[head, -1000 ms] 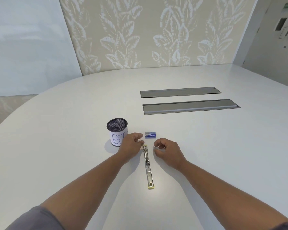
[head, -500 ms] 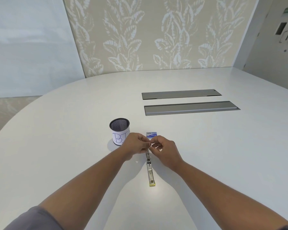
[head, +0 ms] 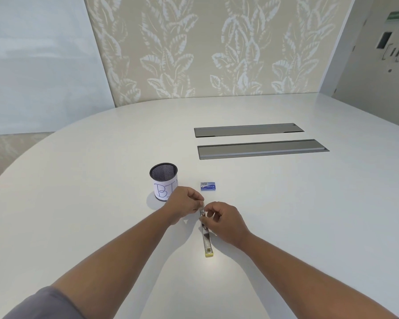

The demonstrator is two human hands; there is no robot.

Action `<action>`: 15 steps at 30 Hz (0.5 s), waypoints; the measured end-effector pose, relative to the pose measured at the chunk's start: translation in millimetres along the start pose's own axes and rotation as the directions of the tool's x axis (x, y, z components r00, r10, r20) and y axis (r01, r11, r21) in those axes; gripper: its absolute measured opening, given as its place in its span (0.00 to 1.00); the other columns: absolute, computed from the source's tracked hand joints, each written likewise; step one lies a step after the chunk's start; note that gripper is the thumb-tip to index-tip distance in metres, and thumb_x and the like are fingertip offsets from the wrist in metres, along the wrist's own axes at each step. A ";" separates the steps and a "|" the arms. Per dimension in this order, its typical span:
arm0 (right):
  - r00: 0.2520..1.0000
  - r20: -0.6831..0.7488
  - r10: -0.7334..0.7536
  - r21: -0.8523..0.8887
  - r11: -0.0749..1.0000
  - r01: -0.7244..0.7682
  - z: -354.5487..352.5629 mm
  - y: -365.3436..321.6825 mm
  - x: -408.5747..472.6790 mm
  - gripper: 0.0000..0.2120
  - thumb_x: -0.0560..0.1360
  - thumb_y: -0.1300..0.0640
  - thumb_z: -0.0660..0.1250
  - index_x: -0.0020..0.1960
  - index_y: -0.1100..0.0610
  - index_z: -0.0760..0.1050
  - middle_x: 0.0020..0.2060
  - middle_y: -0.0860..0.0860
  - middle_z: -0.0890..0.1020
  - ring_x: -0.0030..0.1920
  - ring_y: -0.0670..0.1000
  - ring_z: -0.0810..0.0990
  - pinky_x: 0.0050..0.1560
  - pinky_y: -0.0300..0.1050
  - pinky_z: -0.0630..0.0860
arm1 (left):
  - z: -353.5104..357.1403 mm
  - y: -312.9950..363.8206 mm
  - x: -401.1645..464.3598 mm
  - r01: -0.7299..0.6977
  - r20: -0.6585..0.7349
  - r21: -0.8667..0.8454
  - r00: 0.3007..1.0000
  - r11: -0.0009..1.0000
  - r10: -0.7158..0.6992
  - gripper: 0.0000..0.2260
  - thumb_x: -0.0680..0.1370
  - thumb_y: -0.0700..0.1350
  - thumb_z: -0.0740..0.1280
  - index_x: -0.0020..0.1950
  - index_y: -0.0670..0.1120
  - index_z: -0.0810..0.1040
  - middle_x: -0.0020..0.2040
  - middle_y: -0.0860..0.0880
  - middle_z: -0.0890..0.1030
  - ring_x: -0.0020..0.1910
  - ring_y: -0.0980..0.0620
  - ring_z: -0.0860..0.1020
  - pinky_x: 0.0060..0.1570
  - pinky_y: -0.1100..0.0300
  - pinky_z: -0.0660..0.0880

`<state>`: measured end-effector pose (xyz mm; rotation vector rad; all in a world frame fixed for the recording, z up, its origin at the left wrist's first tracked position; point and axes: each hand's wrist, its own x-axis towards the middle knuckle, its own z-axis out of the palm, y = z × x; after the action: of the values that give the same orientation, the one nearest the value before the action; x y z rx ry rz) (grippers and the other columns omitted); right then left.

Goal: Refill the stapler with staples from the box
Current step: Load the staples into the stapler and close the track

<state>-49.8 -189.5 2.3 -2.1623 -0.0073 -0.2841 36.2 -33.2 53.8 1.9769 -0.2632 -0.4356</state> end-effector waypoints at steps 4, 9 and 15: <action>0.999 0.017 -0.030 -0.117 0.993 0.032 1.9 2.6 -1.8 0.05 0.71 0.45 0.69 0.46 0.35 0.76 0.39 0.40 0.82 0.39 0.41 0.80 0.41 0.35 0.72 | 1.1 -3.0 -0.4 -0.031 -0.011 0.094 0.999 0.995 0.032 0.03 0.74 0.35 0.75 0.46 0.38 0.84 0.35 0.45 0.82 0.35 0.50 0.78 0.42 0.57 0.79; 0.999 0.028 -0.043 -0.125 0.991 0.046 1.5 1.9 -1.9 0.10 0.72 0.47 0.68 0.45 0.30 0.74 0.40 0.36 0.83 0.39 0.41 0.81 0.42 0.35 0.73 | 1.0 -2.6 -1.2 -0.038 -0.015 0.171 0.999 0.985 0.041 0.02 0.73 0.37 0.75 0.43 0.42 0.85 0.34 0.47 0.83 0.33 0.51 0.79 0.41 0.57 0.80; 0.999 0.021 -0.043 -0.131 0.990 0.045 0.5 -0.7 -3.3 0.11 0.73 0.47 0.69 0.45 0.30 0.74 0.40 0.33 0.82 0.39 0.40 0.80 0.40 0.33 0.70 | 0.3 -0.8 0.1 -0.064 -0.010 0.259 0.998 0.964 0.069 0.03 0.72 0.40 0.77 0.42 0.46 0.85 0.36 0.50 0.84 0.34 0.55 0.79 0.41 0.59 0.78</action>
<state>-52.9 -188.4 1.9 -2.2977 -0.0476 -0.2977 36.2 -33.1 53.0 2.2186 -0.3902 -0.3531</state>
